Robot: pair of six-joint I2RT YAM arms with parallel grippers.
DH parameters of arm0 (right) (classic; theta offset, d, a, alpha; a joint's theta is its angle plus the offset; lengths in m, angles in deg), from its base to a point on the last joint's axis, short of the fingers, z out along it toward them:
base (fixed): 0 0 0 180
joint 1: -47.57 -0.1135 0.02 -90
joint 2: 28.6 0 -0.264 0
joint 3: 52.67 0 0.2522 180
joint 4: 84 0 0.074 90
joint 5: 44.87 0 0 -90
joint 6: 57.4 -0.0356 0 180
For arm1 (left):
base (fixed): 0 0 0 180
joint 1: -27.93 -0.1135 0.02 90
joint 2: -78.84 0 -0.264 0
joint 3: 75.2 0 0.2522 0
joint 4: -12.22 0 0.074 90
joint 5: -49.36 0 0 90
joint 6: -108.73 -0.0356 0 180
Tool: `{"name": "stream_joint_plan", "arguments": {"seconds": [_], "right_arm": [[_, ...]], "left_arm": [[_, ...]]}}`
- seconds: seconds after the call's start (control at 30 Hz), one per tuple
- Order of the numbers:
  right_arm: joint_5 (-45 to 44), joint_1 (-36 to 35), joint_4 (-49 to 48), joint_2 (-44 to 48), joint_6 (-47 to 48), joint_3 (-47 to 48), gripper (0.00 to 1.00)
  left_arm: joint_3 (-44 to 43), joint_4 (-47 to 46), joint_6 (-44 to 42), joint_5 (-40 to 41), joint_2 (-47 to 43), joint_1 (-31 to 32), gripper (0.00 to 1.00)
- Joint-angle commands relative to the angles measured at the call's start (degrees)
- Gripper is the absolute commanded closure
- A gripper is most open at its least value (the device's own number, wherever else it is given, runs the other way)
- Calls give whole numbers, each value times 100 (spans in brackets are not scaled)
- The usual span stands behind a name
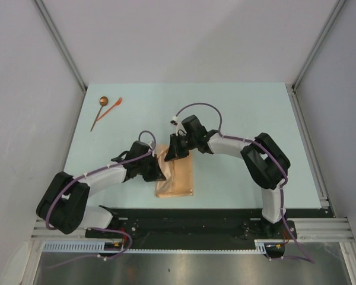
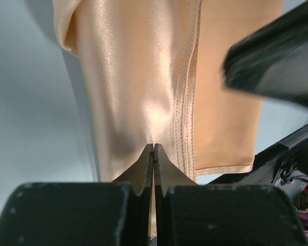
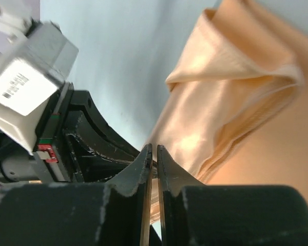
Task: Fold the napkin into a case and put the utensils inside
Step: Fold the lower triangle-folded napkin at the center of the board.
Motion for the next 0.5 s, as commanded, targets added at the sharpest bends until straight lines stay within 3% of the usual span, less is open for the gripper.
{"name": "stream_joint_plan", "arguments": {"seconds": [0.0, 0.2, 0.47], "right_arm": [[144, -155, -221, 10, -118, -199, 89], [188, -137, -503, -52, -128, -577, 93], [83, -67, -713, -69, -154, -806, 96]], "left_arm": [[-59, 34, 49, -31, -390, 38, 100], [27, 229, 136, -100, -838, 64, 100], [1065, -834, 909, -347, -988, 503, 100]]}}
